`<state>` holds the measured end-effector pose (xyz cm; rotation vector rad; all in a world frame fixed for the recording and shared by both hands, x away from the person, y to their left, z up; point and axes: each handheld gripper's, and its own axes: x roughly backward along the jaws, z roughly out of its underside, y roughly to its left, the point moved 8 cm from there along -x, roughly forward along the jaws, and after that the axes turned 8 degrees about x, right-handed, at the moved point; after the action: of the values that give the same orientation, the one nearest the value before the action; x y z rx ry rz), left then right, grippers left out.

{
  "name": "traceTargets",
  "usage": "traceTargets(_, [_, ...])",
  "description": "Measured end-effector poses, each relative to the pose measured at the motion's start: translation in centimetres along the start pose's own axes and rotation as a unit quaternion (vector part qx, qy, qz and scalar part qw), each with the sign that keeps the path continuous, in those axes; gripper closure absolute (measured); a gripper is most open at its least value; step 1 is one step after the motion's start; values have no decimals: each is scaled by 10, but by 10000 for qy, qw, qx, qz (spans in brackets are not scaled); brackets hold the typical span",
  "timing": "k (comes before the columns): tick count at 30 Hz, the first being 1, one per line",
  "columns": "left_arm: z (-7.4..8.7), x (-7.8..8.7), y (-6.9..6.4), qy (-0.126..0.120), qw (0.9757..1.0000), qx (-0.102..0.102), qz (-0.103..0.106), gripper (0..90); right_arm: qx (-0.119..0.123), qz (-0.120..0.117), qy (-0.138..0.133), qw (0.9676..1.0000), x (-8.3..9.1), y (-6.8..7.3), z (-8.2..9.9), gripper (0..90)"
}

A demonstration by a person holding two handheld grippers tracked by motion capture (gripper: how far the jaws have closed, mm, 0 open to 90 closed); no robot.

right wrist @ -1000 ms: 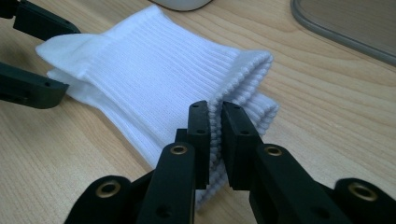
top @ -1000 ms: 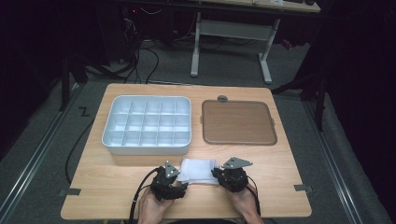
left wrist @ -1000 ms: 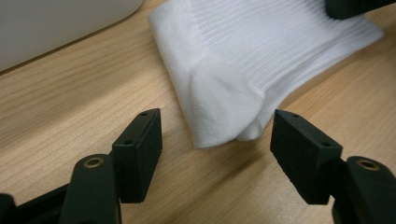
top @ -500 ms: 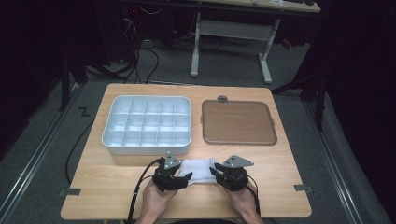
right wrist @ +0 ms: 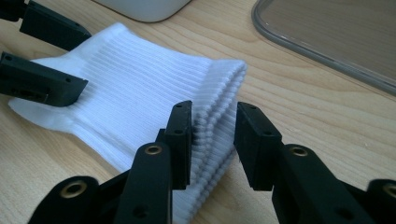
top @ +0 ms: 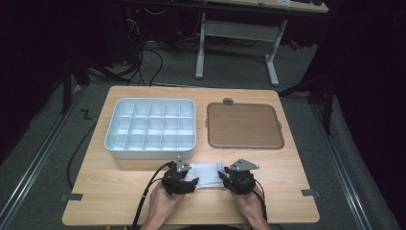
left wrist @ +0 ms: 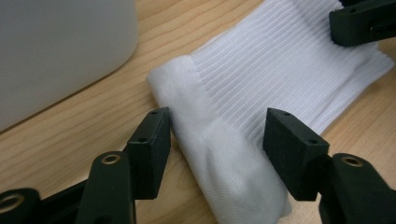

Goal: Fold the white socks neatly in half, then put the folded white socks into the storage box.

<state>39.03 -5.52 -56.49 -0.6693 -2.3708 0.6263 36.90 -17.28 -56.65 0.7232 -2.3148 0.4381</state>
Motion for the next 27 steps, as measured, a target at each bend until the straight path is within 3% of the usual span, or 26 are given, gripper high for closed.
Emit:
traceTargets(3, [0,1,3,4,9999,119,14,414,-121,-96,27,9999,-2,-3,4,669])
traceTargets(7, [1,3,3,40,9999,100,-47,409,-253,-225,34,9994,-5,-4,6,666])
traceTargets(12, [0,8,9,126,9996,174,-169,386,-238,-280,36,9993,-7,-1,4,667])
traceTargets(13, [-2,10,11,136,9994,267,-168,381,-225,-299,50,9993,-7,1,4,667])
traceTargets(15, [-7,12,15,6,9994,304,-192,370,-200,-357,79,9991,-9,5,0,667])
traceTargets(19, [-31,20,23,-280,9965,782,-130,352,-158,-393,48,9991,-12,9,-4,666])
traceTargets(22, [-35,20,29,-293,9962,781,-237,347,-131,-415,36,9990,-13,11,-6,660])
traceTargets(27, [-36,14,29,-271,9958,842,-232,345,-161,-421,-107,9989,-8,9,-10,625])
